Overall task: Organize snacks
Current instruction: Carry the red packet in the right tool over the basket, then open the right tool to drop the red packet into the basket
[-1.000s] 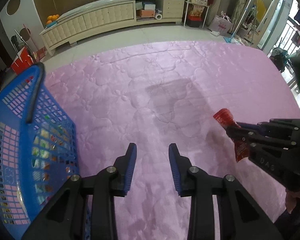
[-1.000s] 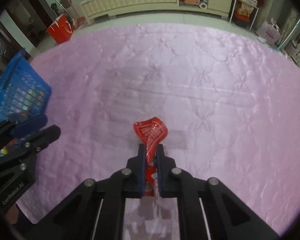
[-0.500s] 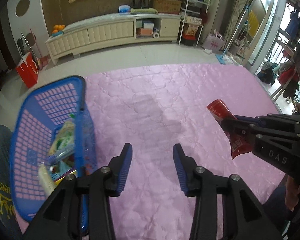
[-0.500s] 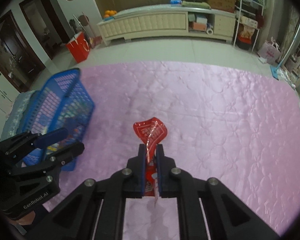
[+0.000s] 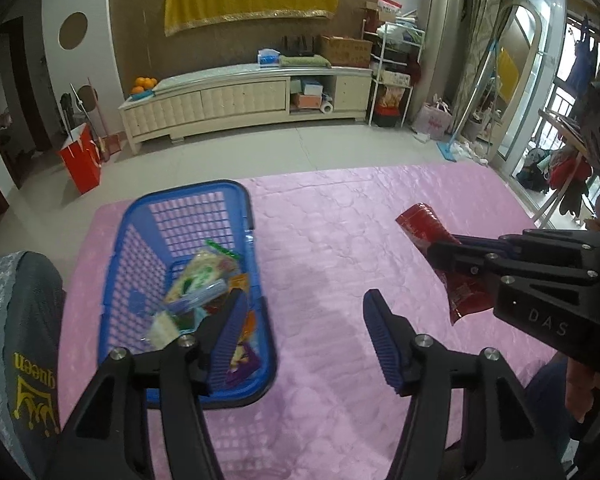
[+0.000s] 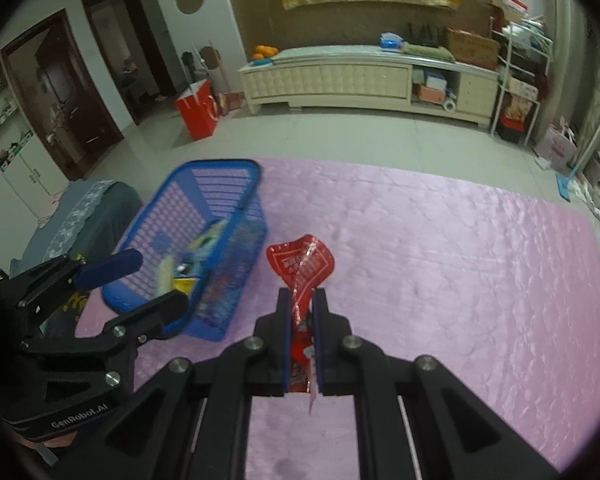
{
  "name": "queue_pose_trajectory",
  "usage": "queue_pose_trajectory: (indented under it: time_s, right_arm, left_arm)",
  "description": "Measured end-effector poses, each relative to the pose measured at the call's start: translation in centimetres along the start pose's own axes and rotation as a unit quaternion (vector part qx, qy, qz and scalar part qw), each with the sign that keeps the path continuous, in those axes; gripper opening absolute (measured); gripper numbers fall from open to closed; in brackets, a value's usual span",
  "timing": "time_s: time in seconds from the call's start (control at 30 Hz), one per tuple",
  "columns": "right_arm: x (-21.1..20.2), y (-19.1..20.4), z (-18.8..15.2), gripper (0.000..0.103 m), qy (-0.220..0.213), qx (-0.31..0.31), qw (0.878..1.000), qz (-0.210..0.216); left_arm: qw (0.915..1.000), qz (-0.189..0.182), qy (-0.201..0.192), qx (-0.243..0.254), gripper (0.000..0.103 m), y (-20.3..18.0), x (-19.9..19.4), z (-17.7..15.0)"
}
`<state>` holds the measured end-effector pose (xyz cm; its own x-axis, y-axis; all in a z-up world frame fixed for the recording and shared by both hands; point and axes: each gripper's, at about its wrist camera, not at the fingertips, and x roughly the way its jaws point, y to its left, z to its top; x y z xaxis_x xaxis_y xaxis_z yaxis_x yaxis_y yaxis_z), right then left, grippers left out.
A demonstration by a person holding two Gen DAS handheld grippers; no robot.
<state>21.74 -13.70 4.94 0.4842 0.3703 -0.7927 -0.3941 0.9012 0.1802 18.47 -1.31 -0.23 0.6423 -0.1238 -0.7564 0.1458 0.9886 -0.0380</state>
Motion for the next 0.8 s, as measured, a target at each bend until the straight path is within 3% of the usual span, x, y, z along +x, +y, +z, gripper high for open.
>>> queue_pose_trajectory:
  time_s: [0.27,0.8]
  right_arm:
    - [1.8,5.0,1.3,0.012,0.001,-0.031,0.999,0.022]
    - [9.1,13.0,3.9,0.012,0.044,-0.096,0.992,0.062]
  left_arm:
    - [0.9994,0.026,-0.018,-0.016,0.066,4.8,-2.8,-1.0]
    - [0.9929,0.073,0.008,-0.093,0.066,16.4,-2.3,-3.2]
